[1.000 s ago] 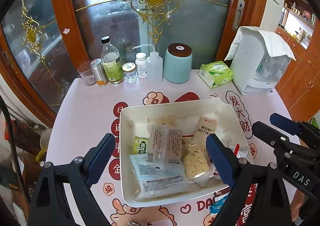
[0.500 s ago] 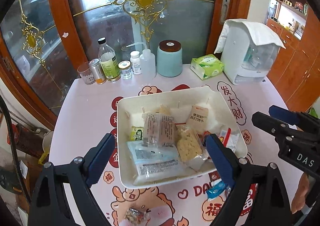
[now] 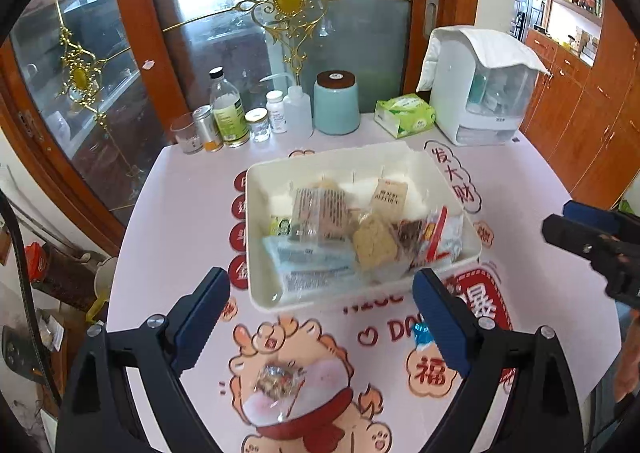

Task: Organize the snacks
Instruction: 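Move both tools back toward the last snacks beside the tray, then grasp a clear nut bag with left tool while right tool grasps another nut bag, then carry both clear nut bags up over the white tray, then open both tools to drop the nut bags into the tray, then move both tools down to the blue candy and dark red pack, then grasp the blue candy with left tool while right tool grasps the dark red pack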

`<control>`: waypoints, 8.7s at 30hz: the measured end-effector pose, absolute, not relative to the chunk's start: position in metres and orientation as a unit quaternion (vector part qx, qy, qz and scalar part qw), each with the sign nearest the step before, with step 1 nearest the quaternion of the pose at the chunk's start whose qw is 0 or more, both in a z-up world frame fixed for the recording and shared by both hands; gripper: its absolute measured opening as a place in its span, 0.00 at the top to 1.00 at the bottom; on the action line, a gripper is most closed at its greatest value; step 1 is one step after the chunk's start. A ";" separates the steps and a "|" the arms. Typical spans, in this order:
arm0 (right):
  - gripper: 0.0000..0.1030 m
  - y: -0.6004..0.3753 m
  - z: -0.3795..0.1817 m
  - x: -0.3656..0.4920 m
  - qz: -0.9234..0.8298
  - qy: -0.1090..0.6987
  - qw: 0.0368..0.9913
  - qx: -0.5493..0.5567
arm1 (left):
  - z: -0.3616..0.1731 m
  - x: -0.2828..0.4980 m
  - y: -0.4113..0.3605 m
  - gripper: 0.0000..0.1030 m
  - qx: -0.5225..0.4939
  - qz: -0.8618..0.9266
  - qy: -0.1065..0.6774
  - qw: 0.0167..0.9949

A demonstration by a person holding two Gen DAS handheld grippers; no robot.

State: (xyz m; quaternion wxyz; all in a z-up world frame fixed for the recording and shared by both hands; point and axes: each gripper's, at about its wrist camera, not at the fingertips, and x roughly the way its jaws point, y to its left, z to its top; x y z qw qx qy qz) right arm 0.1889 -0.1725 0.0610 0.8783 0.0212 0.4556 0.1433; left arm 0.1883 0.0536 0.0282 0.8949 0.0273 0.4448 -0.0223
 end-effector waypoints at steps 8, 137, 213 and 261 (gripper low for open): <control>0.40 -0.196 0.026 0.151 0.133 0.483 0.866 0.018 | -0.006 0.141 0.071 0.10 -0.004 -0.015 0.467 0.884; 0.72 -0.149 -0.030 0.142 0.175 0.437 0.882 -0.003 | -0.004 0.079 0.066 0.63 -0.125 -0.135 0.332 0.925; 0.42 -0.231 -0.004 0.188 0.095 0.451 0.886 0.038 | -0.018 0.187 -0.045 0.05 0.025 -0.106 0.397 0.911; 0.42 -0.160 -0.167 0.226 0.144 0.567 0.806 0.097 | -0.215 0.197 -0.005 0.81 -0.056 -0.078 0.499 0.861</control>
